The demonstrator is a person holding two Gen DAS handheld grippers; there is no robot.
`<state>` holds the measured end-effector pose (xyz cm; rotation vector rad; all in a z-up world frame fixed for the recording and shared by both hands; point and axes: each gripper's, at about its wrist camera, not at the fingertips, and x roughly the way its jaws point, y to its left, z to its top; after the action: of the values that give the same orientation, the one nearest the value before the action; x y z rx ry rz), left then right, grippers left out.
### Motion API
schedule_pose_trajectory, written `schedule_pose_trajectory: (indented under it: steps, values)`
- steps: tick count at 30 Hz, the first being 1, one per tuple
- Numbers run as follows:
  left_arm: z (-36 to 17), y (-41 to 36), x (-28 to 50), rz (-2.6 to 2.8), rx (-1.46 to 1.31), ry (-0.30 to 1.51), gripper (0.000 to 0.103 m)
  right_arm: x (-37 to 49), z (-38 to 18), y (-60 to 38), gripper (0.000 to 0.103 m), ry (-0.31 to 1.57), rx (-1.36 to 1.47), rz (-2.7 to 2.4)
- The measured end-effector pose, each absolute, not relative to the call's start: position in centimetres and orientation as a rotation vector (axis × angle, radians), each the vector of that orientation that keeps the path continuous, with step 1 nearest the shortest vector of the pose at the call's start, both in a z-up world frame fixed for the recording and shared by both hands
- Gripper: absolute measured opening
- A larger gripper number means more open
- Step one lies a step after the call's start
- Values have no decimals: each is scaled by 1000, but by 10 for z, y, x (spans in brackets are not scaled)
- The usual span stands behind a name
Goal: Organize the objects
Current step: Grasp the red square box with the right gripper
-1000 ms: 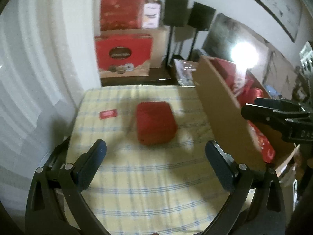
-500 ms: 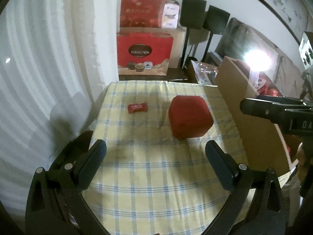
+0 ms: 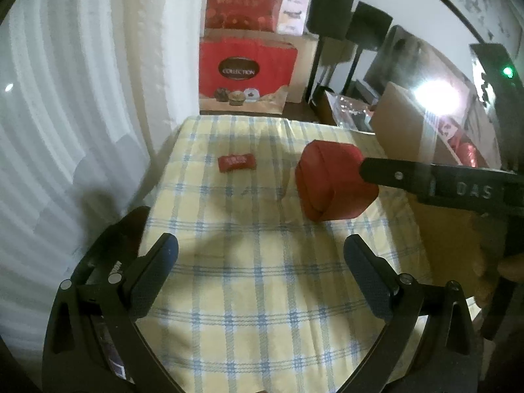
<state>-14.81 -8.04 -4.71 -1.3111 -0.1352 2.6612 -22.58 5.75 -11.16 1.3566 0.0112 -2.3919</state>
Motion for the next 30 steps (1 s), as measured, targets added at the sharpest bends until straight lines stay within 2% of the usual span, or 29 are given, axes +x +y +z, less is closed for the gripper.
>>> schedule_pose_trajectory:
  steps: [30]
  values:
    - [-76, -51, -185, 2596, -1342, -106, 101, -260, -152, 31, 88, 39, 1448, -2341]
